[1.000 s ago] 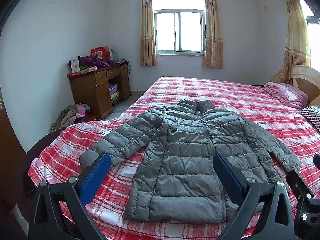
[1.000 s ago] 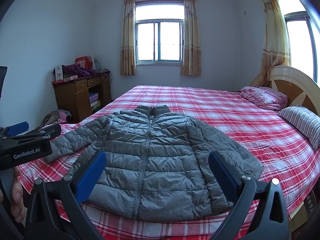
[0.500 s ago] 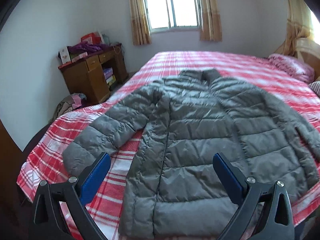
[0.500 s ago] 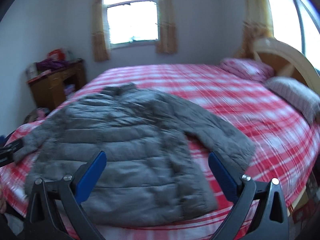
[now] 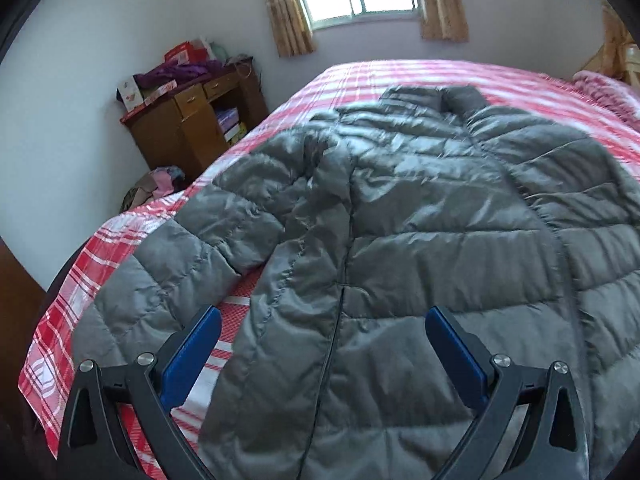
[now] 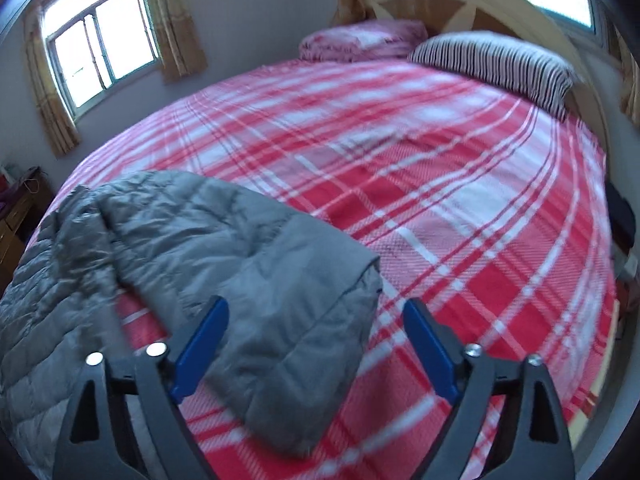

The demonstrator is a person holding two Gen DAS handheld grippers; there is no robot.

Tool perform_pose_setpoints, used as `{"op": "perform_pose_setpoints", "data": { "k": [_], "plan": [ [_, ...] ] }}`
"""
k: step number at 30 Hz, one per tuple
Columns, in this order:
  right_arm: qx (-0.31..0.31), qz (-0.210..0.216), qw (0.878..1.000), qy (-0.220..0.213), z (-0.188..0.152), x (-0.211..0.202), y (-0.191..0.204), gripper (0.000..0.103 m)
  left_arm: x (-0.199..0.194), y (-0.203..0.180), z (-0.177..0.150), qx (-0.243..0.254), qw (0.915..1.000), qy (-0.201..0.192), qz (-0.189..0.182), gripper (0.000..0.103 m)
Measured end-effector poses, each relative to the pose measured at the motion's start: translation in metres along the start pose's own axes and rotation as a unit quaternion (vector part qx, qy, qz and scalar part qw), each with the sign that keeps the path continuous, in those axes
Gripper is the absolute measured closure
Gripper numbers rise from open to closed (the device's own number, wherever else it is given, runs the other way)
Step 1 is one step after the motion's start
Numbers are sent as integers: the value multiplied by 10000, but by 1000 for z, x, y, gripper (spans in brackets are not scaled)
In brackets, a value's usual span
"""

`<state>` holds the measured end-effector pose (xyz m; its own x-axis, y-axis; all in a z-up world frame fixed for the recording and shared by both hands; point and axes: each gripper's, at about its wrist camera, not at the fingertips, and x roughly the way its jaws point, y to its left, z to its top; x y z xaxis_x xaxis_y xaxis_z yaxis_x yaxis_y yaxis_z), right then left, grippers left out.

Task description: Fold large clothes

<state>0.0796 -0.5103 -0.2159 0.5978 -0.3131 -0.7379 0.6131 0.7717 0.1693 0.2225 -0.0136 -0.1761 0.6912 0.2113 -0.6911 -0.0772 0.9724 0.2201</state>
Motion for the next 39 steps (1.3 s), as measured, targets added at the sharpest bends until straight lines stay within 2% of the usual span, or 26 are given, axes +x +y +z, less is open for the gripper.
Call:
{"op": "perform_pose_setpoints", "data": {
  "k": [1, 3, 5, 8, 15, 18, 20, 23, 26, 31, 35, 39],
  "plan": [
    [-12, 29, 10000, 66, 1, 8, 0, 25, 5, -2, 0, 13, 10000, 36, 38, 1],
    [-144, 22, 9998, 95, 2, 18, 3, 30, 13, -6, -1, 96, 9999, 67, 122, 1],
    [-280, 14, 9996, -12, 2, 16, 4, 60, 19, -8, -3, 190, 9996, 116, 189, 1],
    [-223, 159, 9996, -52, 5, 15, -8, 79, 22, -8, -7, 267, 9993, 191, 193, 1],
    [-149, -91, 9997, -173, 7, 12, -38, 84, 22, 1, -21, 529, 9984, 171, 99, 1],
    [-251, -131, 9993, -228, 10, 12, -33, 84, 17, 9, -16, 490, 9985, 258, -41, 1],
    [-268, -133, 9990, -324, 15, 4, -29, 84, 4, 19, -7, 407, 9990, 123, -164, 1],
    [-532, -63, 9960, -720, 28, -23, -6, 84, -11, 31, 10, 365, 9991, -56, -211, 1],
    [-1034, 66, 9878, -1167, 42, -55, 36, 84, -17, 42, 26, 281, 9991, -174, -251, 1],
    [-1922, 569, 9649, -1698, 53, -96, 135, 84, -13, 64, 45, -25, 9995, -323, -44, 1],
    [-2653, 915, 9430, -1787, 32, -97, 219, 85, -4, 70, 53, -133, 9993, -332, 53, 1],
    [-3246, 1307, 9241, -1535, -11, -72, 296, 85, 5, 75, 57, -143, 9995, -258, 78, 1]
  ]
}}
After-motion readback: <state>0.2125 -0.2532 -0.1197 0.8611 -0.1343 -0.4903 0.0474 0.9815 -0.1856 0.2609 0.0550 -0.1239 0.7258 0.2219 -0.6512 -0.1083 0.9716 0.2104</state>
